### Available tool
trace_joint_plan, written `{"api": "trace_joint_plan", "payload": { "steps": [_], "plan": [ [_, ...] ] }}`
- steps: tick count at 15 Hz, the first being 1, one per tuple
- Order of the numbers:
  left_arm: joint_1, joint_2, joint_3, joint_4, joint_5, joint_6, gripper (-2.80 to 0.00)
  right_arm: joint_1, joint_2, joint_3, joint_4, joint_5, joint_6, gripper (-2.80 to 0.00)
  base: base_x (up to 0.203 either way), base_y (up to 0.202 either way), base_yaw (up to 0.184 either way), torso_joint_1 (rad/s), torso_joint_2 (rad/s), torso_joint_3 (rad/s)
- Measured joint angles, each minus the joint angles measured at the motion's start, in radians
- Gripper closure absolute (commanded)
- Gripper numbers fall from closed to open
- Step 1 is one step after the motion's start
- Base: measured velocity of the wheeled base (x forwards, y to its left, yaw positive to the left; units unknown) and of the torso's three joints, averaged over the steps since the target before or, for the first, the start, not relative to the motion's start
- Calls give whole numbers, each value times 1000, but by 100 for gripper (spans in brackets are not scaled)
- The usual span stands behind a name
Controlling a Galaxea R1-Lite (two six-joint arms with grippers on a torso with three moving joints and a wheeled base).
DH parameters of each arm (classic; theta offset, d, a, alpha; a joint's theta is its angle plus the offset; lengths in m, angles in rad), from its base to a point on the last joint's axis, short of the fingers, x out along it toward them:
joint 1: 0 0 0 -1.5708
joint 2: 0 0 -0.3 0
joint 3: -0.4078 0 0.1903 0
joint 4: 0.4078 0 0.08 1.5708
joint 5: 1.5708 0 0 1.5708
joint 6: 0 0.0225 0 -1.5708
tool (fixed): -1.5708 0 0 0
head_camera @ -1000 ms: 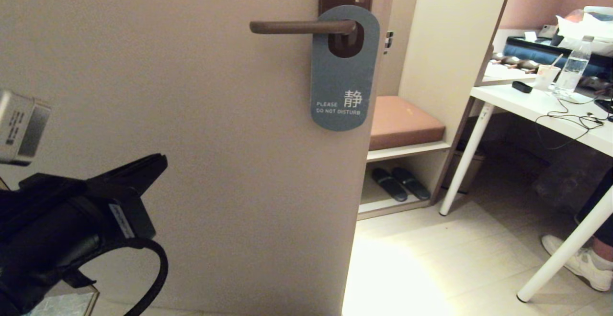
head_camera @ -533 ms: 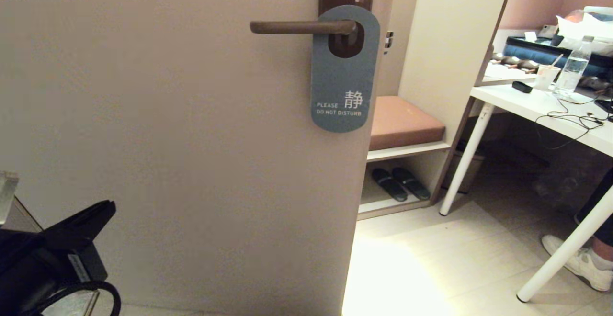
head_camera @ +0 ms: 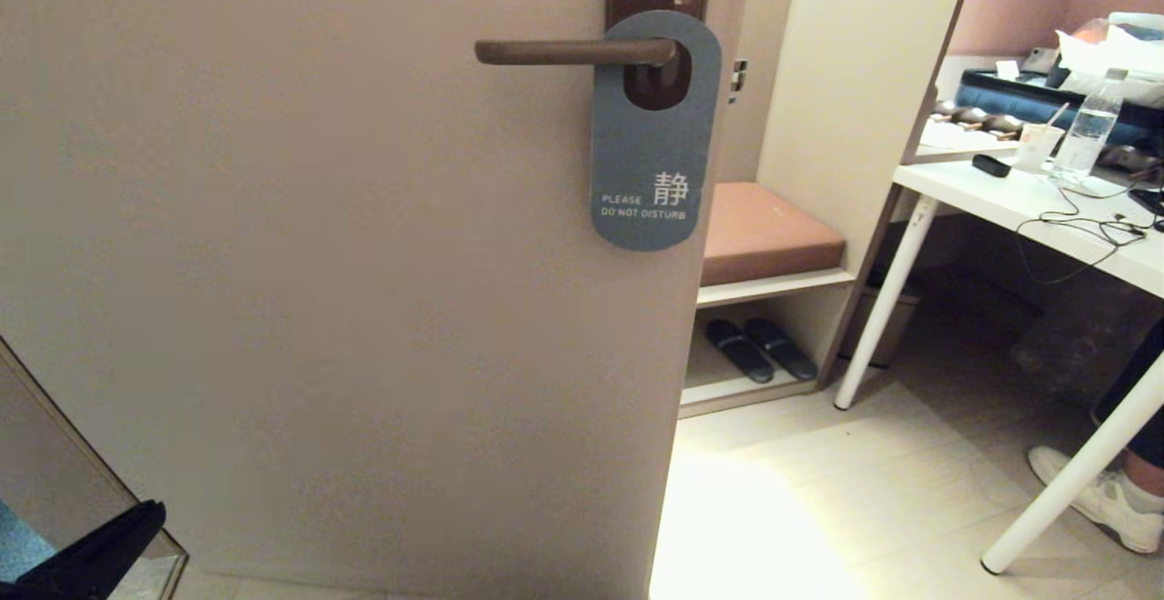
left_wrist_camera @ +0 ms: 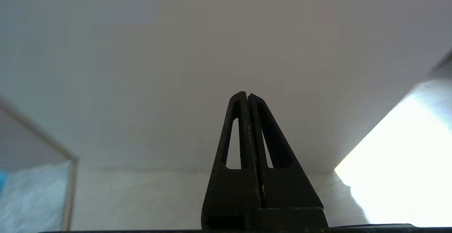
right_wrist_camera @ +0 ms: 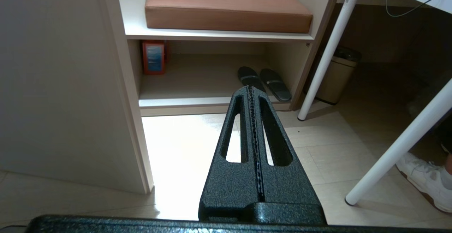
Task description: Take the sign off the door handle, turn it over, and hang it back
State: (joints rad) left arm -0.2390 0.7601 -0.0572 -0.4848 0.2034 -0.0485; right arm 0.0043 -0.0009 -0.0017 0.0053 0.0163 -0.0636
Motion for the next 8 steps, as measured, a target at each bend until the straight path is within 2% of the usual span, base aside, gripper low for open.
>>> {"api": "trace_joint_plan", "payload": {
  "steps": [5,8],
  "plan": [
    [86,-103,50,48,-4,33,0,-1,0,0,-1,0,0,0,0,0,0,0,0,0],
    [117,-161,54,118,-4,52,0,0,0,0,-1,0,0,0,0,0,0,0,0,0]
  ]
}}
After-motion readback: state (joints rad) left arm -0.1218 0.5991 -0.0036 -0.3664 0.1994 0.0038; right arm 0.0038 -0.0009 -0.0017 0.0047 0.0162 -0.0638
